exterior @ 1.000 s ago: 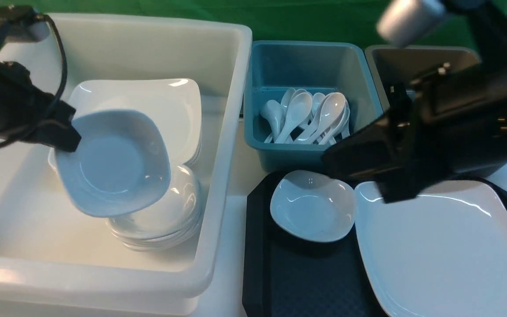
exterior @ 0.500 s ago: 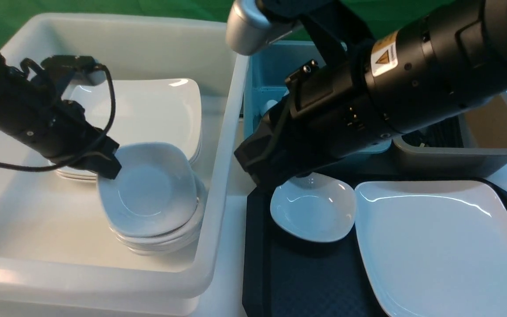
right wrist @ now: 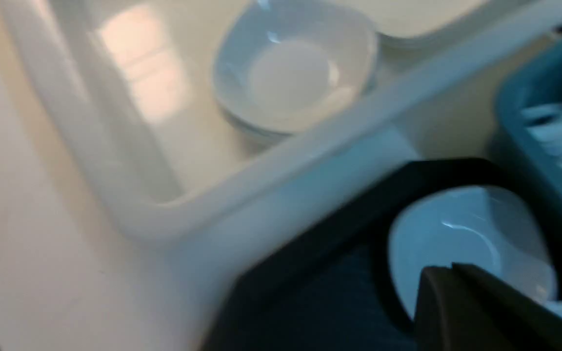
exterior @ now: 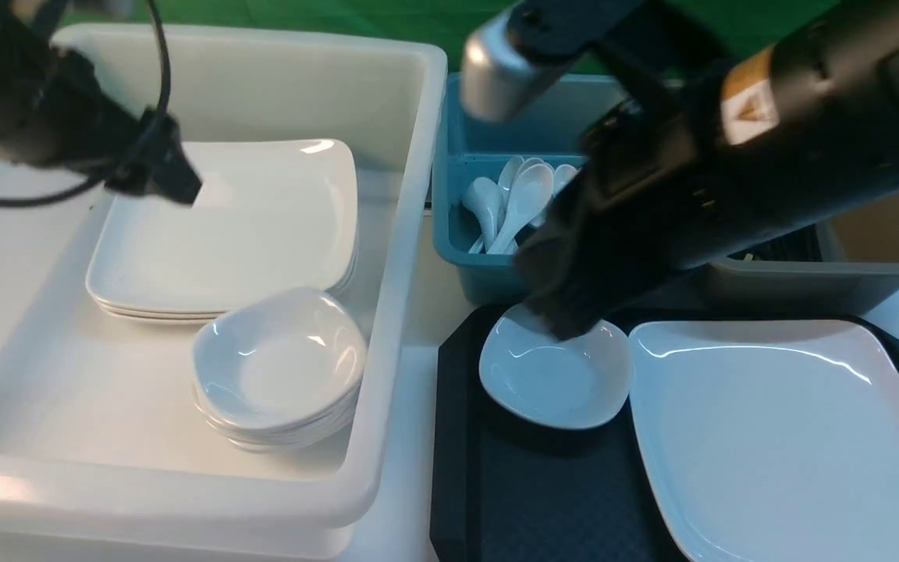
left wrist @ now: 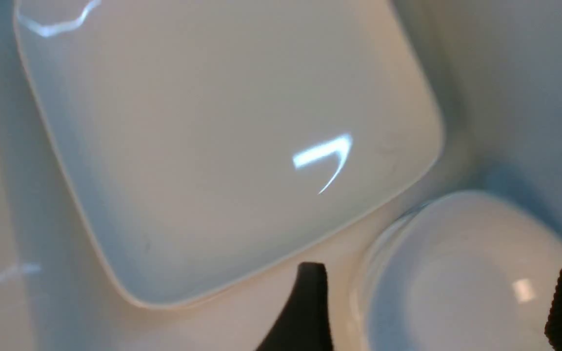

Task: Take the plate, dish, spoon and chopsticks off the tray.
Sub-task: Use the left arm to grab a small plate from the dinner plate

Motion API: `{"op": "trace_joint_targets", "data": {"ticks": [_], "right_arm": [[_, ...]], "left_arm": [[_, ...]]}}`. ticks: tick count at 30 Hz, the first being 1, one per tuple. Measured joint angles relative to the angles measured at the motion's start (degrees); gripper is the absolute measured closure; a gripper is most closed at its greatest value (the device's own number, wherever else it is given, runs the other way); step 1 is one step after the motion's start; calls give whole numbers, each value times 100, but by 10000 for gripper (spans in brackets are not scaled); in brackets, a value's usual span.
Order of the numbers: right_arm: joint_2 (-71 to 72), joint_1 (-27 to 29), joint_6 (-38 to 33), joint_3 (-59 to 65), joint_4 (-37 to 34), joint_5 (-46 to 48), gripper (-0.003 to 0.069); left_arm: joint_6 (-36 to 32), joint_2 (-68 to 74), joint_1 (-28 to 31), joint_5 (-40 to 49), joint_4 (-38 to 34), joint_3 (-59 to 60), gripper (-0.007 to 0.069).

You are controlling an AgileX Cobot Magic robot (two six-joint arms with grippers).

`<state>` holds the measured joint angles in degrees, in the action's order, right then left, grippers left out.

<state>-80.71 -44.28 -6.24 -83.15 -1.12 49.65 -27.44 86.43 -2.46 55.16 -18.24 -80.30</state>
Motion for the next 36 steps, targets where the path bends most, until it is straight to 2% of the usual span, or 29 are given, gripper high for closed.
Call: {"op": "trace_joint_targets", "data": {"ticks": [1,3,5,6,7,8,10,12,13,14,15,16,18,22,26,32,36], "right_arm": [[168,96,298,-4,535,244,622],[386,316,520,-4,952,572,622],[574,604,593,-4,1203,928,622],[690,821,624,16,1308,1155,622],[832,1099,678,77,1368,1314,622],[904,1245,684,129,1385,1359,622],[1189,1806,696,429,1428,1465,622],[1350,2109,695,651,1434,1498,622],[1527,2450,720,946,1434,1495,622],[1706,2760,787,1270,1434,1489,622],[1706,2760,792,1270,1428,1489,622],[1918,3110,837,1693,1377,1465,622],[2100,3392,839,2097,1212,1453,622],[2350,3736,564,2787,715,1371,622],[2416,3787,380,3098,398,1223,622],[2472,3787,364,3129,247,1097,622],[2477,3787,350,3129,112,970,622]], "left_arm": [[33,-148,-288,11,-101,-35,110],[44,-275,-726,11,-146,-50,232],[72,-310,-1250,18,-145,-50,378],[127,-295,-1669,12,-104,-50,484],[304,-235,-2075,12,-31,-50,540],[379,-207,-2209,7,-11,-56,557],[766,57,-2886,-15,145,-113,606],[856,297,-3260,-44,286,-176,615],[909,579,-3588,-104,460,-252,620],[926,836,-3837,-191,612,-312,621],[926,879,-3876,-207,640,-323,621],[943,1267,-4181,-428,876,-399,619],[952,1598,-4398,-675,1093,-460,614],[1101,2281,-4735,-1283,1773,-547,550],[1346,2768,-4824,-1631,2375,-554,394],[1523,3144,-4826,-1932,2814,-558,193],[1541,3326,-4783,-2130,2867,-558,113]]}}
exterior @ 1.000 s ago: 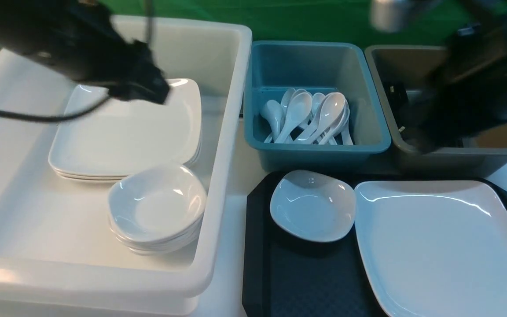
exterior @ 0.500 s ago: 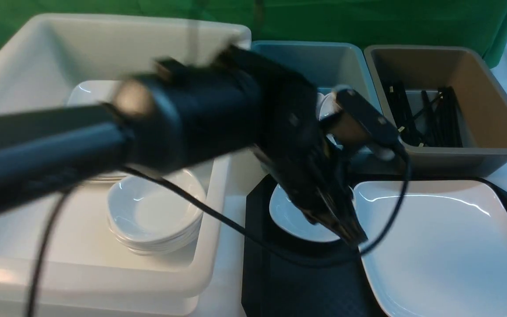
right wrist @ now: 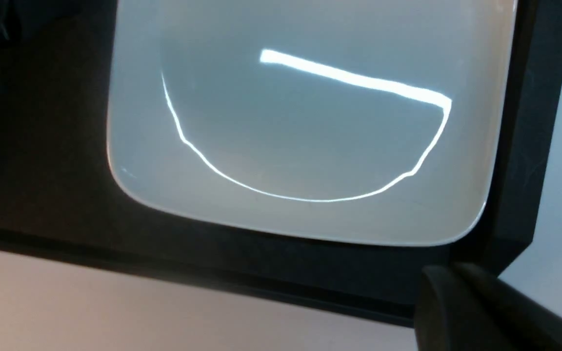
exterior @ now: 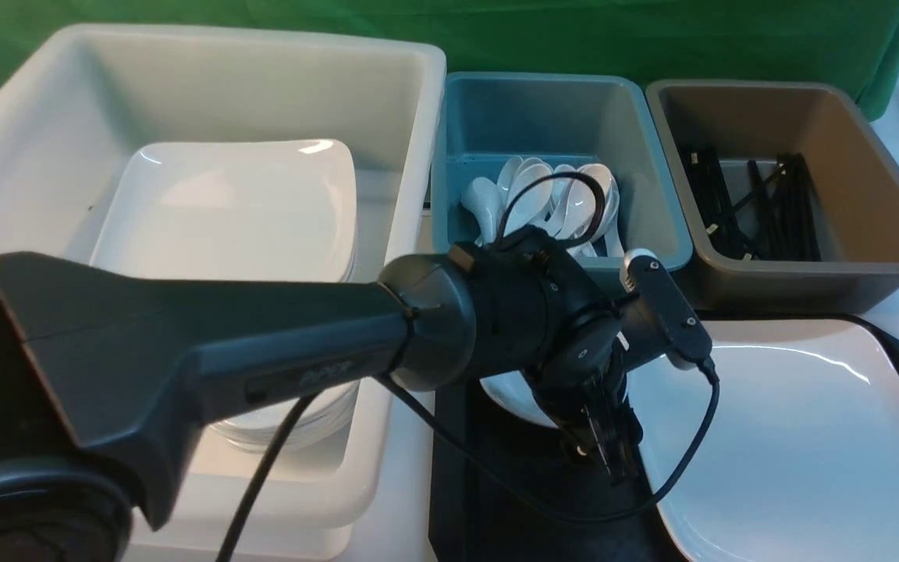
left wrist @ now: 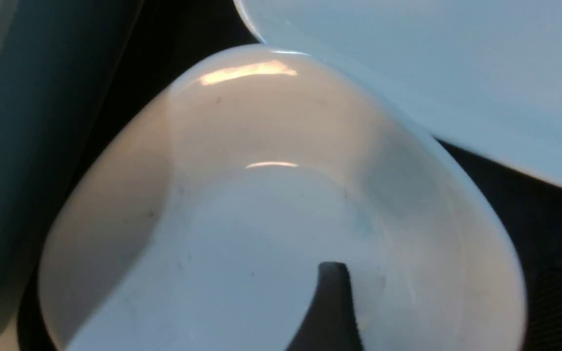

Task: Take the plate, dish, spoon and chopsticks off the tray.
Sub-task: Use the left arm to grab a small plate from the dinner plate

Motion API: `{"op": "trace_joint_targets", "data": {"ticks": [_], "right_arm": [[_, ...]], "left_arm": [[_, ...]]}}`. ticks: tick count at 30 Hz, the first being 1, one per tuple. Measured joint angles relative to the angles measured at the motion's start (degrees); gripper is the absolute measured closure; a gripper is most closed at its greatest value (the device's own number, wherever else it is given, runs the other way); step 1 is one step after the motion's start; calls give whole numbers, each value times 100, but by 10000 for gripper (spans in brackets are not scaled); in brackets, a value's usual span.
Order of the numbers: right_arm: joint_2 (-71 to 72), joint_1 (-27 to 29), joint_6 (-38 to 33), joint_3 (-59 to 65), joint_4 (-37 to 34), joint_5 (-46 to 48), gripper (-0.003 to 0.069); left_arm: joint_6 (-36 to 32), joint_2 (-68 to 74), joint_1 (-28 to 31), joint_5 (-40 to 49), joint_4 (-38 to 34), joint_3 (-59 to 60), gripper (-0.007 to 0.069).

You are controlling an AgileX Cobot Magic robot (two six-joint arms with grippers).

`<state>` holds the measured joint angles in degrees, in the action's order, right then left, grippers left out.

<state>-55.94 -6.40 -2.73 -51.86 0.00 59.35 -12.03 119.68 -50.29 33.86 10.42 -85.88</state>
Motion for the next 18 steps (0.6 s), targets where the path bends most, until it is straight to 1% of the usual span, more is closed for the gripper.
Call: {"op": "trace_joint_targets", "data": {"ticks": [4,5,7,9,10,12,15,18], "right_arm": [[0,0,-188,6,-300,-105,622],[0,0,-262,6,-375,-125,622],[0,0,-363,6,-542,-180,622],[0,0,-434,11,-657,-246,622],[0,0,-449,11,-697,-288,622],[0,0,-457,11,-728,-323,622],[0,0,-455,11,-763,-363,622],[0,0,-459,11,-804,-390,622]], "left_arm": [[57,138,78,-198,24,0,106],[123,169,105,-227,24,0,116],[277,176,144,-238,21,0,165],[418,176,167,-178,21,0,265],[469,176,173,-83,21,0,346],[455,145,161,-50,104,-7,438],[509,-64,161,18,126,-62,529],[616,-327,173,140,27,-63,572]]}}
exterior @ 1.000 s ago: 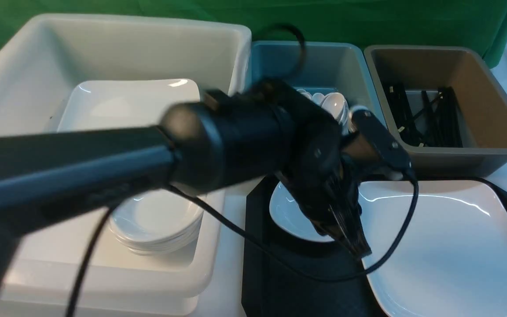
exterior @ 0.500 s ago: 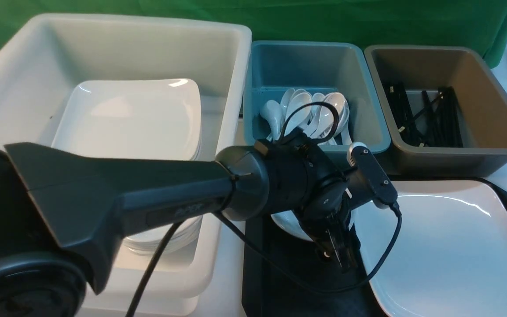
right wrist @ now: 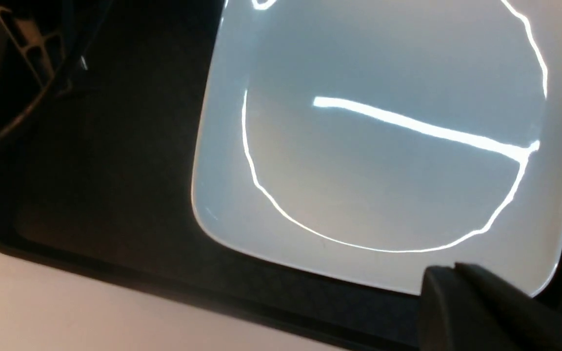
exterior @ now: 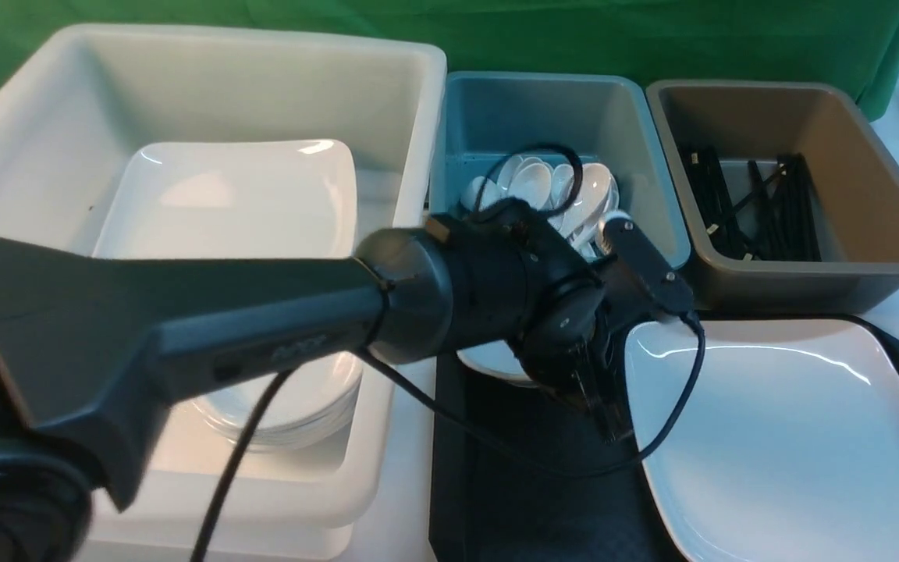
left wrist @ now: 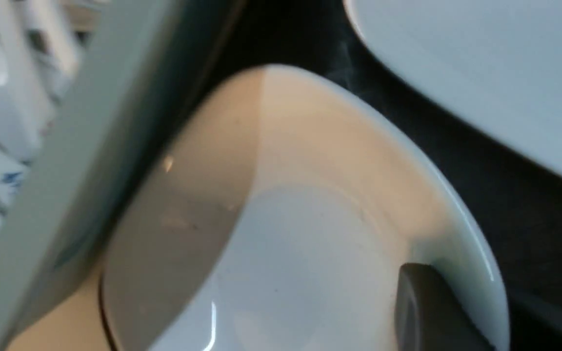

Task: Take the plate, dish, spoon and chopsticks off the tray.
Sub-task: Use the left arm to grab a small plate from the dinner plate, then use the left arm to put the small plate into the large storage box on the left

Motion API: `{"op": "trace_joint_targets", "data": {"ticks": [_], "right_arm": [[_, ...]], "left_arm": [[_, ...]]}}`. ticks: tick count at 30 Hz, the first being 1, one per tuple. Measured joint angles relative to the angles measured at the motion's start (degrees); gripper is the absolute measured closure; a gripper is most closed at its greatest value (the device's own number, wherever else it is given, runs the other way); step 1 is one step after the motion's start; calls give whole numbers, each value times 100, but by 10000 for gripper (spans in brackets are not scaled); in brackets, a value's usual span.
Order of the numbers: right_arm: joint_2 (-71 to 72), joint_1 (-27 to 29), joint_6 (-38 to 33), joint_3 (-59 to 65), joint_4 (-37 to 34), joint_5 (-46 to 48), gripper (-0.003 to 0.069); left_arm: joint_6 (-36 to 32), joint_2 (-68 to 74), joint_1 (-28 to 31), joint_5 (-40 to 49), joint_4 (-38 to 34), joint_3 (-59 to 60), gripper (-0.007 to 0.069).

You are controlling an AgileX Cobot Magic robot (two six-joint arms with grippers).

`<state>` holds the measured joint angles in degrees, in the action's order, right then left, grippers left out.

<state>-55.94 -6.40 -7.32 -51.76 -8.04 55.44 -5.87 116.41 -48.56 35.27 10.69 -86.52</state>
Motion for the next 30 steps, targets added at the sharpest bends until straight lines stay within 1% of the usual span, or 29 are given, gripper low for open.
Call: {"op": "trace_joint_targets", "data": {"ticks": [3,5,11,13,15,16,18,19,20,22,24,26,28,30], "right_arm": [[0,0,-26,0,-166,-7,622],[0,0,-190,-52,-443,8,622],[0,0,-583,-437,-1304,113,621],[0,0,-928,-691,-1979,123,621],[-13,0,-1280,-846,-2447,123,620],[-50,0,-1535,-978,-2919,139,620],[-140,-67,-1740,-1193,-3278,141,620],[-191,-117,-1774,-1280,-3345,141,620],[-340,-284,-1775,-1497,-3391,130,620],[-620,-642,-1769,-1790,-3385,96,620],[-934,-1064,-1708,-2052,-3294,30,620],[-1313,-1598,-1483,-2365,-2966,-67,627],[-1721,-2153,-1086,-2743,-2387,-157,629],[-1997,-2478,-719,-3016,-1933,-170,629]], "left_arm": [[90,-313,0,235,-347,-63,587],[143,-642,-5,447,-615,-144,590],[150,-1471,-5,675,-713,-351,590],[179,-1900,-5,826,-479,-439,590],[315,-2215,0,946,-117,-468,590],[455,-2410,44,1051,156,-472,590],[692,-2634,142,1241,479,-479,590],[737,-2682,182,1308,544,-479,590],[871,-2816,364,1563,691,-494,590],[964,-2914,713,1942,743,-506,590],[1031,-2930,1103,2274,615,-468,590],[1044,-2930,1495,2430,355,-300,590],[1051,-2935,1817,2399,13,-22,590],[1051,-2936,2016,2218,-172,313,590]]}}
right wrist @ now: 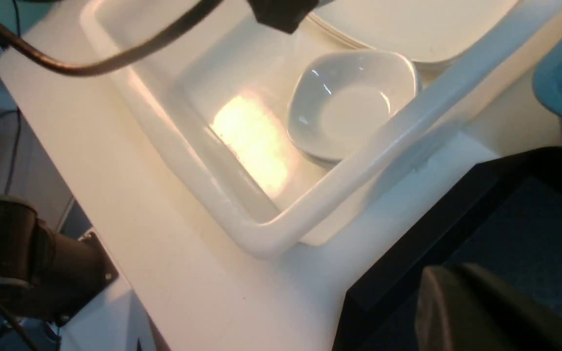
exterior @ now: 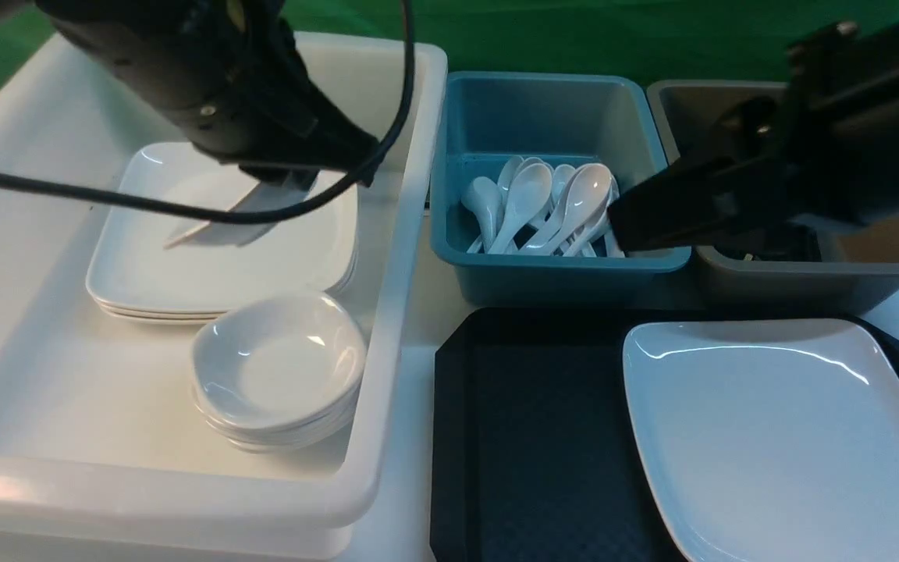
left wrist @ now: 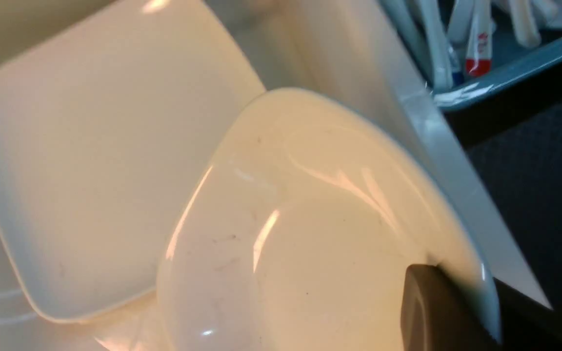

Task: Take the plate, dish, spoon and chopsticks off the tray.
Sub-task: Use the left arm to put the small plate into the large storage box on the left, then use the left arm to grab a plate from the dinner plate

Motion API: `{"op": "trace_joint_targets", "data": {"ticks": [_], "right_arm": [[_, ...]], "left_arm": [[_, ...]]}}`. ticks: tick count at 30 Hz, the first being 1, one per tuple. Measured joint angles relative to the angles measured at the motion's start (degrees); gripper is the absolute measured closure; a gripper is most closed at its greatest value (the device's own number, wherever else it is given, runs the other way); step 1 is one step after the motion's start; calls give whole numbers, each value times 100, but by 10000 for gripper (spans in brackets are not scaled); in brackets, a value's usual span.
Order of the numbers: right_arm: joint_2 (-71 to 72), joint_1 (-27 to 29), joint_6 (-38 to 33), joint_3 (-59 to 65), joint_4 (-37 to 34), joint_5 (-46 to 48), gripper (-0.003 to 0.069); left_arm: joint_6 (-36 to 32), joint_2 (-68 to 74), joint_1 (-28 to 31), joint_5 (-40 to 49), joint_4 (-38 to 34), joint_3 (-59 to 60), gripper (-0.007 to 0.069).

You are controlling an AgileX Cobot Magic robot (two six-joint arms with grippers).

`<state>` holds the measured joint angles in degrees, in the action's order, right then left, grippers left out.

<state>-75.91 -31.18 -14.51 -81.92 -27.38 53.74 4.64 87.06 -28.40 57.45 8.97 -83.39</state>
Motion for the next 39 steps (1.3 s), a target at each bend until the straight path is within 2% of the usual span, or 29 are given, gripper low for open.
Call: {"op": "trace_joint_targets", "data": {"ticks": [4,8,15,19,21,22,23,28,32,34,35,36,37,39], "right_arm": [[-486,-448,370,-574,488,-48,629],[-697,-503,545,-860,580,-92,629],[-729,-503,642,-877,675,-109,629],[-738,-503,642,-882,752,-113,629],[-724,-503,712,-882,982,-103,629],[-691,-503,760,-882,1109,-83,629],[-645,-503,807,-882,1319,-46,629],[-205,-430,1143,-888,2436,280,628],[143,-61,1254,-901,3149,821,628],[343,292,1262,-901,3432,1231,629],[453,455,1266,-861,3510,1310,629],[627,756,1259,-755,3604,1310,629],[708,887,1254,-684,3628,1310,629],[965,1276,1238,-404,3670,1310,629]], "left_arm": [[5,-5,130,-627,-188,840,590],[1,0,136,-1236,-443,1460,590],[-172,0,136,-1511,-547,1864,564],[-286,0,136,-1604,-542,1870,433],[-298,0,136,-1598,-542,1870,302],[-298,-6,136,-1556,-542,1849,271],[-292,-11,136,-1435,-542,1786,204],[-133,-148,136,-974,-620,1212,80],[-123,-298,121,-901,-975,766,80],[-151,-329,13,-912,-1310,574,128],[-165,-329,-56,-956,-1419,504,161],[-179,-293,-253,-982,-1584,405,239],[-184,-261,-308,-993,-1638,355,279],[-184,-112,-561,-941,-1788,182,405]]}}
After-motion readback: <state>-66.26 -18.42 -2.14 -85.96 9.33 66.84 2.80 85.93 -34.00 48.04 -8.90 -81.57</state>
